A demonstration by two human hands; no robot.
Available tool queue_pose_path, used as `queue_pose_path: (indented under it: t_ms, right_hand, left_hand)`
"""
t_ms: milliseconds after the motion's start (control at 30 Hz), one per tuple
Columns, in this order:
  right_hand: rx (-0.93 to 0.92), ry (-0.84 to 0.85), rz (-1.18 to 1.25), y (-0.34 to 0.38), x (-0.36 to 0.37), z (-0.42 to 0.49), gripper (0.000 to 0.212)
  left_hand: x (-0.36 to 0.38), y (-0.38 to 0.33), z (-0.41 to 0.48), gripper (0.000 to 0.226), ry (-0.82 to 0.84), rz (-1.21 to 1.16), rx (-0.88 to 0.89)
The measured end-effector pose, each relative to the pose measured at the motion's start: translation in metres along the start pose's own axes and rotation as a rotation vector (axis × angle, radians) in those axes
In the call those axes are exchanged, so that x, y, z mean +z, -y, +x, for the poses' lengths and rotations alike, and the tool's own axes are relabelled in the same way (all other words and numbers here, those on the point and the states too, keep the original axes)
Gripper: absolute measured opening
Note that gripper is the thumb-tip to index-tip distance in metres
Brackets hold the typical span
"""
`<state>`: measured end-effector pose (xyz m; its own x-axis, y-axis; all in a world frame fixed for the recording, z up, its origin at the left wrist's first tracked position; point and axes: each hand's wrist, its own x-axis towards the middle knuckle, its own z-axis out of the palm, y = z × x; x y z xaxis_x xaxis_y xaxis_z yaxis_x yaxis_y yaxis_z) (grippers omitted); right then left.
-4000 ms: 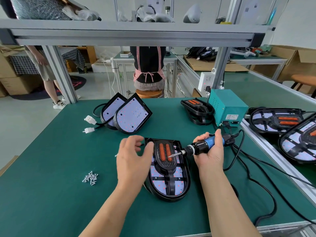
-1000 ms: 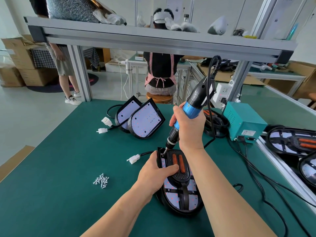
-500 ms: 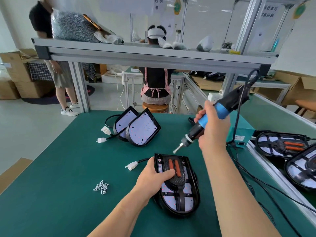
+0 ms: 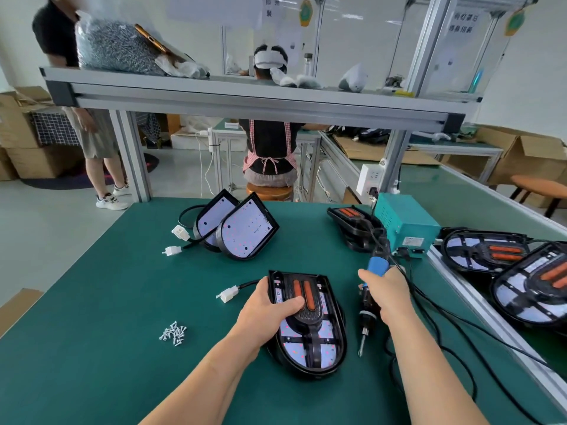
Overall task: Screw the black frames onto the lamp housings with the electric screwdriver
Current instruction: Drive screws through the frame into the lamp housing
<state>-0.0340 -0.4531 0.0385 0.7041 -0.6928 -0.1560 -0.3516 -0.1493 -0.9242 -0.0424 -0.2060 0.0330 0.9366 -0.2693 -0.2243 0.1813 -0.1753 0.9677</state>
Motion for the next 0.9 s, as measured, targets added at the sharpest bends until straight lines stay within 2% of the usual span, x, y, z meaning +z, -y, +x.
queue_pose_path:
  t_ms: [133, 233, 300, 433, 533, 600, 667, 767, 900]
  right_hand:
    - [-0.085, -0.142, -0.269, -0.009, -0.008, -0.010, 0.040]
    - [-0.166, -0.215, -0.508, -0.013, -0.012, -0.014, 0.036]
    - [-0.193, -0.171, -0.563, -0.013, -0.015, -0.018, 0.034]
    - [-0.212, -0.032, -0.728, -0.011, -0.022, -0.030, 0.044]
    - [-0.269, -0.003, -0.894, -0.002, -0.031, -0.046, 0.037]
    - [-0.349, -0.016, -0.863, 0.007, -0.033, -0.057, 0.032]
    - [-0.415, 0.002, -0.770, 0.016, -0.027, -0.067, 0.040]
    - [-0.407, 0.119, -0.702, 0.021, -0.003, -0.085, 0.053]
    - [-0.371, 0.235, -0.694, 0.012, 0.030, -0.102, 0.068]
  left_hand:
    - [0.000, -0.002, -0.001, 0.058, -0.005, 0.008, 0.014]
    - [0.000, -0.003, -0.003, 0.057, -0.009, 0.018, 0.009]
    - [0.000, -0.003, -0.003, 0.056, -0.010, 0.022, 0.007]
    - [0.000, -0.004, -0.004, 0.054, -0.011, 0.029, 0.000]
    - [0.000, -0.004, -0.003, 0.054, -0.012, 0.026, 0.005]
    - [0.000, -0.003, -0.003, 0.054, -0.015, 0.024, 0.004]
    - [0.000, -0.003, -0.004, 0.054, -0.015, 0.030, 0.004]
    - [0.001, -0.003, -0.005, 0.054, -0.033, 0.045, 0.014]
    - [0.006, -0.001, -0.011, 0.046, -0.144, 0.103, 0.056]
